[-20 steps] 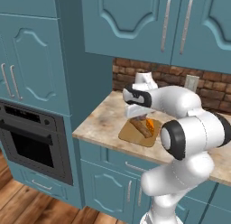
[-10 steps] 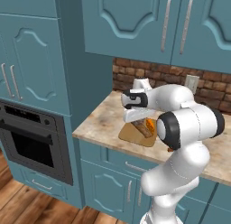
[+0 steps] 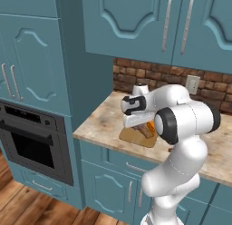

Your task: Retrieve the sausage and cheese from the fridge and place them on the cutting board on the counter.

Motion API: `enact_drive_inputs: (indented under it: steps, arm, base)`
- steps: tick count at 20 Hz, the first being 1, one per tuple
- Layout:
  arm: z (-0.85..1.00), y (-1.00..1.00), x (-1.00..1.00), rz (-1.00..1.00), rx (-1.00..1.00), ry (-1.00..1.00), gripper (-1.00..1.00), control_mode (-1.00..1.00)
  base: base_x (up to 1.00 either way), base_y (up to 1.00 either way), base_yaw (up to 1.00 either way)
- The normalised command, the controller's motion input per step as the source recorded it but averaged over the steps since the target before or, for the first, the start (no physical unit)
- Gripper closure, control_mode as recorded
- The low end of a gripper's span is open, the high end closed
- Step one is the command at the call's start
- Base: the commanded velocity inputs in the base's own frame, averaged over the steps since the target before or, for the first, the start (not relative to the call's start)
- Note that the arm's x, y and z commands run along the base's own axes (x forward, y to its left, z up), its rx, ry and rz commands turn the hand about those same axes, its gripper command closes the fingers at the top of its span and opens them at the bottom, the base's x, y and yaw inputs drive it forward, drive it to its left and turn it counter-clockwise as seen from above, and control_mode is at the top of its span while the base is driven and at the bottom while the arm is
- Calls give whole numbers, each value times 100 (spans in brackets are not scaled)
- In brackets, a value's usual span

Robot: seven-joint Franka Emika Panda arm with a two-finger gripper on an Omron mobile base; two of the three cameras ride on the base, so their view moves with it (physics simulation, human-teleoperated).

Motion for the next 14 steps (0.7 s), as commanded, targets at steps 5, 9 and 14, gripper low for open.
enact_drive_inputs:
  steps: [5, 9, 14]
  arm:
    - [-20, 0, 5, 0, 0, 0, 100, -100]
    - [-18, 0, 2, 0, 0, 0, 100, -100]
    - [-3, 0, 0, 0, 0, 0, -100, -100]
  base:
    - [0, 0, 0]
    - [0, 0, 0]
    - [0, 0, 0]
